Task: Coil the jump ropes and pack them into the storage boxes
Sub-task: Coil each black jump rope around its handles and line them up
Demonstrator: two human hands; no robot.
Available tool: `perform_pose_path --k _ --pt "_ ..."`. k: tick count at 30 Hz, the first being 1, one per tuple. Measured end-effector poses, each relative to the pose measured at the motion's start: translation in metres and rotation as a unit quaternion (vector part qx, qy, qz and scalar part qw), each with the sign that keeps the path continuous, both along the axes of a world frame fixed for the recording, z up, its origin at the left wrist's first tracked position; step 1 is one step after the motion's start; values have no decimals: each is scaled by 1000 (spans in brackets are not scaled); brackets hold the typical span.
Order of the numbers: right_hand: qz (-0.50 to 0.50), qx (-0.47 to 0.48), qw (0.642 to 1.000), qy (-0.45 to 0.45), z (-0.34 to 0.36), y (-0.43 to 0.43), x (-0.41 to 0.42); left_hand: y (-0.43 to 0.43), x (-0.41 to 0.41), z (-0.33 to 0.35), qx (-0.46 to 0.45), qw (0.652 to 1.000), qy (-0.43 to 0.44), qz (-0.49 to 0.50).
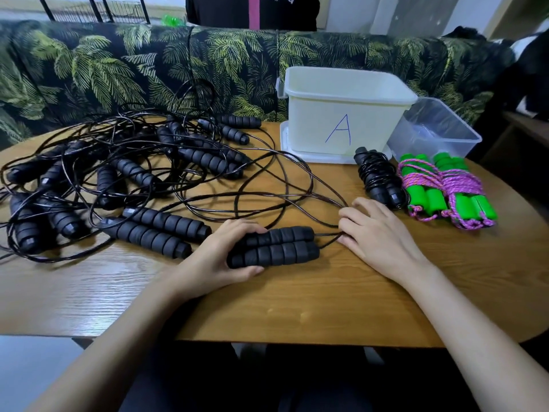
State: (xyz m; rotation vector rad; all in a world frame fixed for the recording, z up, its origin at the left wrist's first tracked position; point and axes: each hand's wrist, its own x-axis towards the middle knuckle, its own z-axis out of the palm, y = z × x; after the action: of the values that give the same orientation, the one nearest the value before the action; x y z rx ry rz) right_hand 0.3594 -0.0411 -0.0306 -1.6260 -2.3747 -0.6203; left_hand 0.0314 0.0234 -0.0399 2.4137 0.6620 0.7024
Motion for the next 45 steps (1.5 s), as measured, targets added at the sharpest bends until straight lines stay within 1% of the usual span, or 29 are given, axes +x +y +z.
perform_pose_path --k 4,8,11,14,17,21,23,26,29,31,33,35,38,40,42,45 --pt "12 13 1000 -7 3 -6 5 -1 1 -1 -1 1000 3 24" --pt "24 46 998 22 5 -6 9 -1 0 0 -4 999 -3 52" --pt "-18 65 998 12 4 -11 10 -3 0 1 -5 998 1 62" --pt "-82 69 994 26 -2 -12 9 -4 2 2 -2 997 7 74" --pt "-87 34 995 40 -5 -11 8 -5 4 3 2 996 20 81" --pt "-38 -44 990 127 3 -19 12 -2 5 8 21 993 73 86" --pt "-17 -61 990 126 8 -20 13 1 6 11 39 991 100 81" --pt "4 -77 989 126 12 -18 8 5 8 12 55 990 113 68" --pt "-4 -104 983 149 13 -18 -8 6 7 12 54 990 117 63" --pt "-20 -144 976 163 11 -19 -17 4 6 10 79 986 130 63" --pt "-29 -157 976 150 9 -21 -18 2 4 7 112 982 143 58" --pt "-28 -132 983 127 9 -23 -11 0 2 6 128 978 158 45" --pt "-22 -128 989 75 6 -28 3 -1 0 5 106 979 172 29" --pt "-12 -112 993 41 5 -29 11 -2 0 5 89 982 165 20" --pt "-12 -92 995 44 7 -30 21 -5 -1 6 69 987 144 14" --pt "-25 -95 991 90 10 -34 37 -11 -2 6 56 993 105 12"
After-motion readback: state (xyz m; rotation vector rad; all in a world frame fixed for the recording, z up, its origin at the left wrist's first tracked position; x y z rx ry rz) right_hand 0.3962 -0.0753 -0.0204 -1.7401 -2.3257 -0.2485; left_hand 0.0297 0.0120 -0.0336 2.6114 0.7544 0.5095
